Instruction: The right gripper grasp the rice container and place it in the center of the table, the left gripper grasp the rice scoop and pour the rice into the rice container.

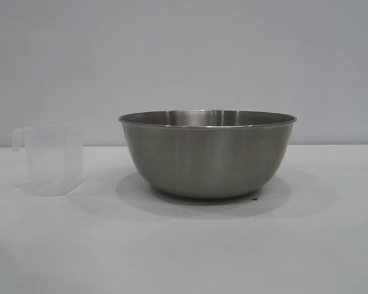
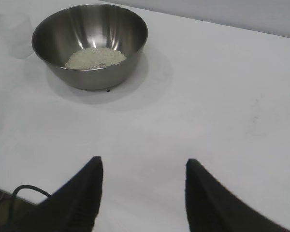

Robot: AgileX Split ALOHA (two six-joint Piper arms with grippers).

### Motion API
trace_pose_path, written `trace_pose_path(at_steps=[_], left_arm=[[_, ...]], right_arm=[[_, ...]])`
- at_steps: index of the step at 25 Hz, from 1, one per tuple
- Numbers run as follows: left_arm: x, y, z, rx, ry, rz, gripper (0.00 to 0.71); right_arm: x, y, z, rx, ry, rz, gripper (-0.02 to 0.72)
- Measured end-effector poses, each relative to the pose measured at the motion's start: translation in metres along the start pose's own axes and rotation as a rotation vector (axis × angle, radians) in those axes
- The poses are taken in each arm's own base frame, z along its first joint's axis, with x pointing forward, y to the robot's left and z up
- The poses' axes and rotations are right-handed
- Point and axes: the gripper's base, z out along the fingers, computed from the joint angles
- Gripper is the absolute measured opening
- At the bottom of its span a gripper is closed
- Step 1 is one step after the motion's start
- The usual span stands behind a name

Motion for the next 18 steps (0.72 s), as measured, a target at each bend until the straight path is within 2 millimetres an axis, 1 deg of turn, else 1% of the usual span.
trace_pose_path(at_steps=[3,6,11,18], left_arm=[[0.011,-0.002,-0.012,0.015,-0.001,-0.011,0.266],[0.019,-0.004,-0.019,0.021,-0.017,-0.019,0.266],[0.040,-0.011,-0.015,0.076,0.002,-0.045,0.266],[0.045,-0.012,-0.020,0.079,-0.032,-0.048,0.266]], right_arm=[[0.000,0.000,0.000,0.000,0.000,0.000,0.346],[0.000,0.000,0.000,0.000,0.000,0.000,0.346],[0.000,0.000,0.000,0.000,0.000,0.000,0.346],[0.000,0.000,0.000,0.000,0.000,0.000,0.346]])
